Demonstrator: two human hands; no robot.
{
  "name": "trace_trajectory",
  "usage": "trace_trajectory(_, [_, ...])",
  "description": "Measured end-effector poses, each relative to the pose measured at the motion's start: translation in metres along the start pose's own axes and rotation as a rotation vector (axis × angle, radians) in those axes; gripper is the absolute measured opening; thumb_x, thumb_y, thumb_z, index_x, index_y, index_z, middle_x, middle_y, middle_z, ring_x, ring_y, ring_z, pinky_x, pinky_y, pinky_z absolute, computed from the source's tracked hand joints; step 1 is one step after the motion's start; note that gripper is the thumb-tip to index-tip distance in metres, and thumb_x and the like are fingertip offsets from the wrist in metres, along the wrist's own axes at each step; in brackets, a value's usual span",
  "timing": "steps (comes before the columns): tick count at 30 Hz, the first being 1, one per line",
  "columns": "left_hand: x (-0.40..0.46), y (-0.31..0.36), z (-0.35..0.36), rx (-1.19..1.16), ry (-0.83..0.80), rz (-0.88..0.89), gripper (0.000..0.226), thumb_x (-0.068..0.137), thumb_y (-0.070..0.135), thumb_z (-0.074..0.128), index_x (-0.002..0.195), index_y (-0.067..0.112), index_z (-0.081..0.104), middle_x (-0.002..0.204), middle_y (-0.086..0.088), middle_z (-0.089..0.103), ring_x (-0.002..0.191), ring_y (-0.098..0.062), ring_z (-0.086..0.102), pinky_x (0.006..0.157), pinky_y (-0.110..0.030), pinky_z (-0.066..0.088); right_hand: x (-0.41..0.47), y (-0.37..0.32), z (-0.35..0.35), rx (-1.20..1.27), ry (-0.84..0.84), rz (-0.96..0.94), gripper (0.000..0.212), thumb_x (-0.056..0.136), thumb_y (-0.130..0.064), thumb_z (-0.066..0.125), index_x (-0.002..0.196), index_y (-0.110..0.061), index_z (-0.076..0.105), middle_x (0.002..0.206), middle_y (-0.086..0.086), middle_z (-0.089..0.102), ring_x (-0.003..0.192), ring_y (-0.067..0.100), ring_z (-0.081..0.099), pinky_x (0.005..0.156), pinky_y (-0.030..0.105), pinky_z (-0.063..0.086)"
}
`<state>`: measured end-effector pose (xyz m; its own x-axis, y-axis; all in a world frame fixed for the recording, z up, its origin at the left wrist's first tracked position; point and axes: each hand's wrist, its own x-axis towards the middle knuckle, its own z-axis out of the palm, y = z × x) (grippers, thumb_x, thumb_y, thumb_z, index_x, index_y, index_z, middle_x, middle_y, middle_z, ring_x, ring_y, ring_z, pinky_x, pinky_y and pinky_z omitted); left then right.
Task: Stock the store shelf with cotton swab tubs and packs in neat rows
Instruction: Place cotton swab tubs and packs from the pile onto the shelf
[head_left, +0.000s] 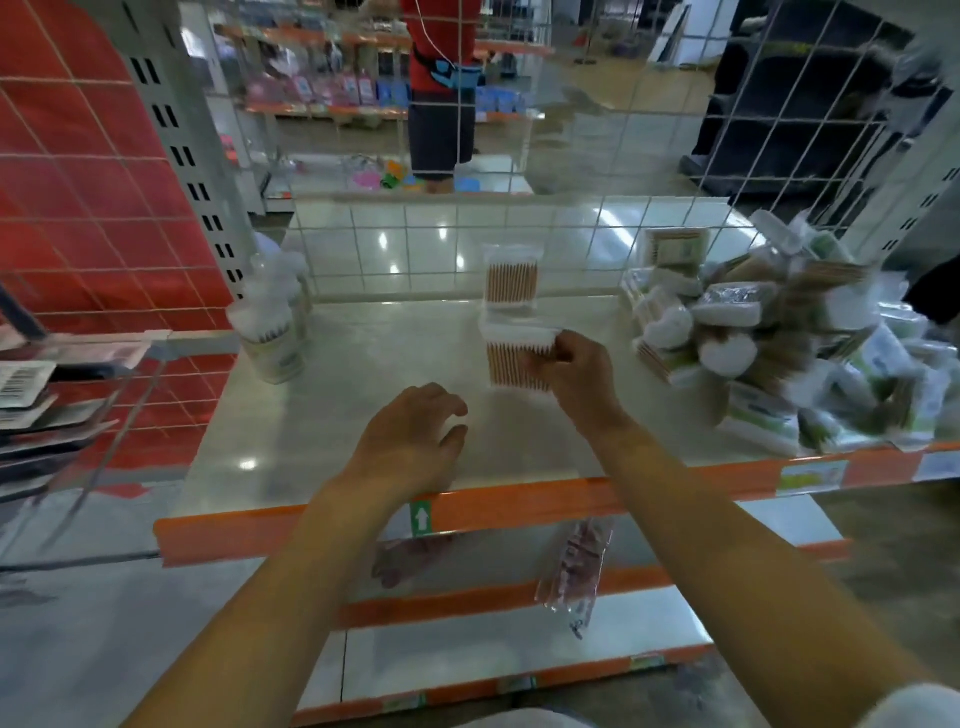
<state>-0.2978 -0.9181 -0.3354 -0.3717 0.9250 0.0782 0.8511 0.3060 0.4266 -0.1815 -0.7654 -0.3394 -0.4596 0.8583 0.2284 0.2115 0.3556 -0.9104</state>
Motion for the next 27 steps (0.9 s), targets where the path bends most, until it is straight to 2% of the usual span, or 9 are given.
trace_trajectory(2, [0.006,0.001,0.006,0.043,-0.019,-0.006,0.028,0.094,0.028,0.045,0.119,0.019,0.056,0.124,0.002,0.052,0.115,-0.016,0.045,0.094,-0.028,0.038,0.013,0.010,-0.005,-0.067,-0.033,-0.028,0.037,0.076,-0.006,0.073,0.111,-0.004,0.065,0.090,-0.002,0.063,0.083,0.011,0.060,0.064,0.003,0.045])
trace_trajectory(4, [0.011,0.004,0.014,0.078,-0.032,0.018,0.029,0.094,0.027,0.043,0.118,0.017,0.057,0.121,0.001,0.053,0.111,-0.016,0.046,0.087,-0.026,0.037,0.028,0.019,-0.009,-0.097,-0.068,-0.042,0.036,0.076,-0.006,0.072,0.111,-0.002,0.065,0.089,-0.002,0.062,0.080,0.009,0.057,0.059,-0.001,0.041])
trace_trajectory(6, [0.017,0.007,0.020,0.079,-0.006,0.056,0.027,0.094,0.025,0.044,0.114,0.016,0.060,0.116,0.001,0.055,0.106,-0.016,0.046,0.078,-0.022,0.032,0.045,0.027,-0.009,-0.137,-0.081,-0.043,0.032,0.077,-0.007,0.072,0.108,-0.002,0.065,0.090,0.001,0.064,0.080,0.011,0.058,0.059,0.002,0.041])
trace_trajectory(8, [0.025,0.009,0.025,0.065,0.033,0.078,0.025,0.093,0.023,0.046,0.111,0.015,0.062,0.111,0.001,0.057,0.103,-0.015,0.046,0.076,-0.021,0.030,0.062,0.036,-0.008,-0.188,-0.070,-0.040,0.029,0.079,-0.006,0.069,0.108,-0.004,0.065,0.094,0.005,0.067,0.085,0.015,0.060,0.063,0.010,0.042])
trace_trajectory(12, [0.040,0.015,0.032,0.088,0.070,0.125,0.022,0.090,0.019,0.047,0.096,0.011,0.067,0.098,-0.003,0.061,0.094,-0.022,0.052,0.074,-0.028,0.039,0.090,0.043,-0.006,-0.254,-0.059,-0.086,0.026,0.082,-0.003,0.063,0.108,-0.002,0.064,0.093,0.001,0.061,0.086,0.012,0.053,0.060,0.003,0.035])
trace_trajectory(16, [0.045,0.017,0.039,0.132,0.082,0.172,0.033,0.081,0.025,0.036,0.075,0.010,0.065,0.083,-0.006,0.061,0.075,-0.027,0.055,0.060,-0.035,0.050,0.110,0.049,-0.001,-0.230,-0.057,-0.103,0.028,0.082,-0.004,0.063,0.109,-0.006,0.063,0.096,0.005,0.065,0.086,0.011,0.054,0.063,0.010,0.033])
trace_trajectory(22, [0.052,0.017,0.041,0.122,0.064,0.169,0.032,0.078,0.026,0.038,0.075,0.009,0.065,0.080,-0.008,0.061,0.072,-0.030,0.057,0.057,-0.036,0.052,0.125,0.050,0.005,-0.209,-0.078,-0.134,0.037,0.087,-0.006,0.058,0.123,-0.007,0.055,0.092,0.001,0.061,0.082,0.011,0.054,0.055,-0.003,0.033])
trace_trajectory(24, [0.053,0.018,0.042,0.114,0.065,0.171,0.033,0.078,0.025,0.037,0.075,0.008,0.065,0.080,-0.008,0.061,0.072,-0.030,0.057,0.057,-0.037,0.051,0.127,0.051,0.007,-0.218,-0.078,-0.144,0.035,0.087,-0.006,0.058,0.121,-0.008,0.055,0.092,-0.001,0.060,0.084,0.012,0.055,0.056,-0.001,0.034])
trace_trajectory(27, [0.053,0.017,0.044,0.102,0.076,0.158,0.031,0.080,0.024,0.038,0.076,0.009,0.065,0.081,-0.007,0.060,0.073,-0.029,0.057,0.058,-0.037,0.051,0.130,0.053,0.008,-0.261,-0.072,-0.142,0.030,0.084,-0.006,0.058,0.114,-0.007,0.059,0.094,0.006,0.064,0.081,0.012,0.054,0.059,0.009,0.032])
